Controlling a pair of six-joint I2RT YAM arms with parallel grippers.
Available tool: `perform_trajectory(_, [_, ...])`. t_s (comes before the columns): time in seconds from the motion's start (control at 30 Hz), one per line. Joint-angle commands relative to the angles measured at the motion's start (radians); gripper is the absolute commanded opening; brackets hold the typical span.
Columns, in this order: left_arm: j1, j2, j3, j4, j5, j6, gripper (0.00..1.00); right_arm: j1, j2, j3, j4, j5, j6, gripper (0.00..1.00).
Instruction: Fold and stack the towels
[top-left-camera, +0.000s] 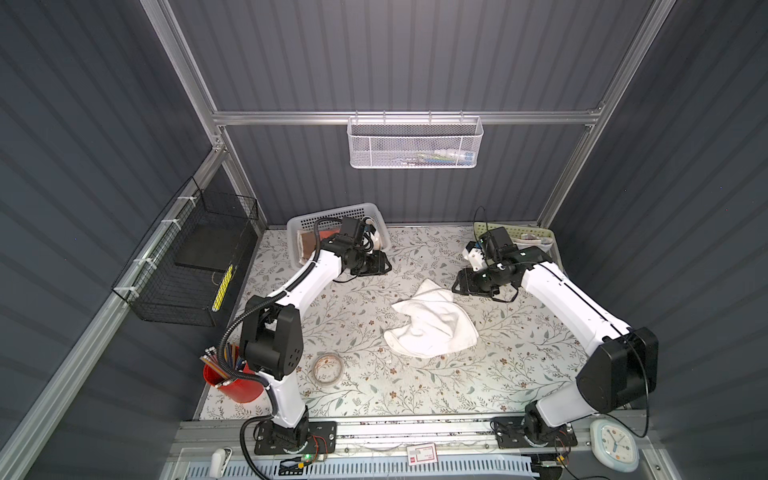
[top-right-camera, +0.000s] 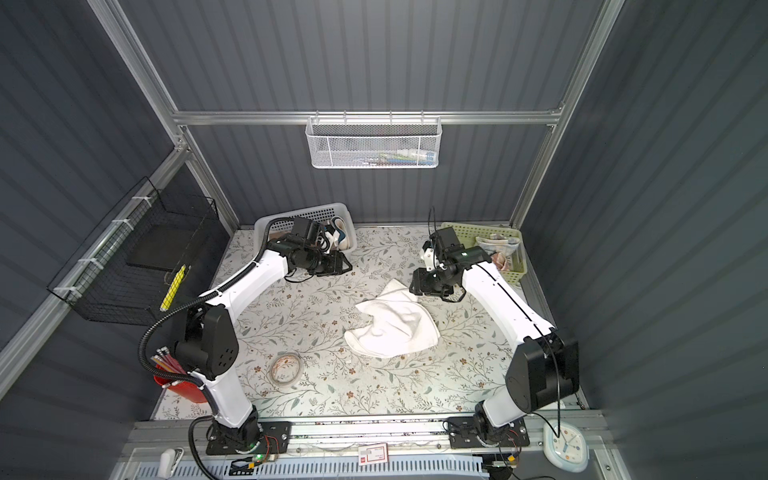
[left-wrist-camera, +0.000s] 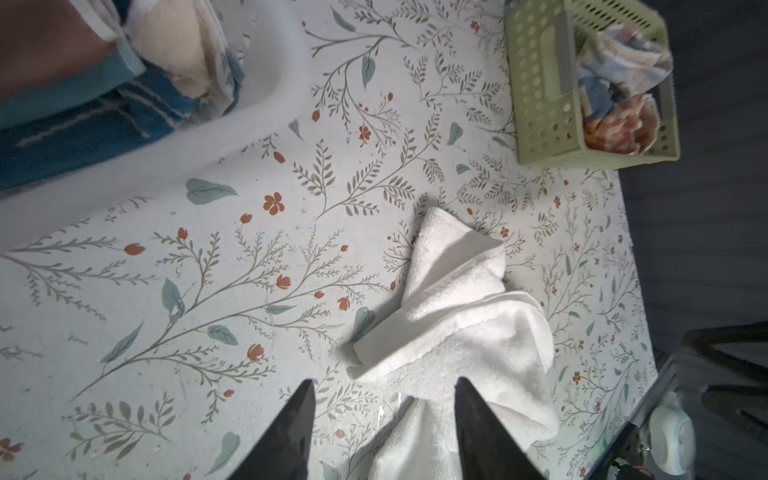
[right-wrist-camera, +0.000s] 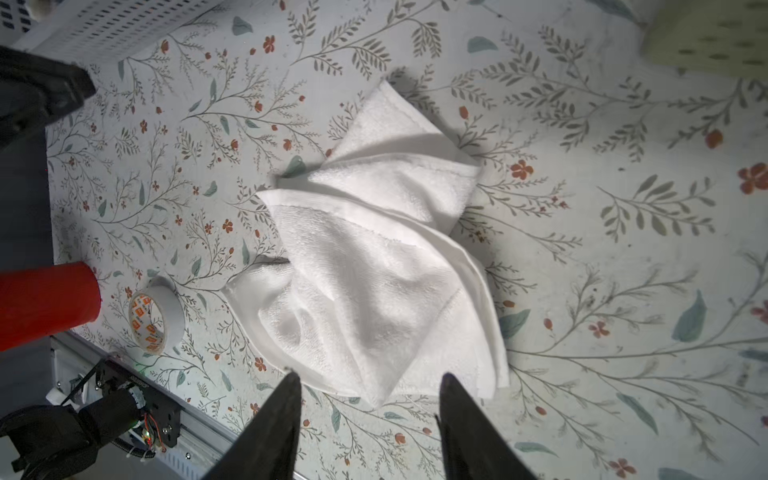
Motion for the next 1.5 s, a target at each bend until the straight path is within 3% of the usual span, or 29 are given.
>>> perform_trajectory(0.0, [-0.098,0.017,0.001,-0.032,-0.062,0.050,0.54,-0.049,-0.018,-0.083,0.009,0.021,0.048,0.54])
perform_trajectory(0.23, [-0.203,0.195,0.125,-0.027,-0.049,0.049,0.54,-0.064,-0.025,-0.322,0.076,0.015,0.108,0.53])
perform_trajectory(0.53, [-0.209,0.296,0.141,0.026,0.033,-0.042,0.54,-0.063,-0.001,-0.498,0.247,-0.040,0.184,0.55])
perform_trajectory(0.63, [-0.209,0.289,0.112,0.028,0.026,-0.056,0.54,-0.053,0.028,-0.496,0.276,-0.087,0.186,0.47])
perform_trajectory(0.77, [-0.208,0.251,0.042,0.056,0.012,-0.085,0.54,-0.035,0.026,-0.463,0.294,-0.087,0.173,0.26])
perform_trajectory(0.9, [-0.208,0.209,-0.036,0.099,0.010,-0.124,0.54,-0.027,0.023,-0.403,0.274,-0.064,0.141,0.06])
perform_trajectory(1.0, [-0.207,0.167,-0.095,0.130,-0.023,-0.148,0.54,-0.021,0.018,-0.358,0.247,-0.012,0.105,0.00])
perform_trajectory(1.17, [-0.206,0.080,-0.199,0.158,-0.048,-0.176,0.55,0.000,0.034,-0.228,0.153,0.039,0.042,0.00])
perform_trajectory(1.47, [-0.131,-0.160,-0.279,0.129,-0.184,-0.218,0.64,0.179,0.134,0.421,-0.134,0.205,-0.191,0.00])
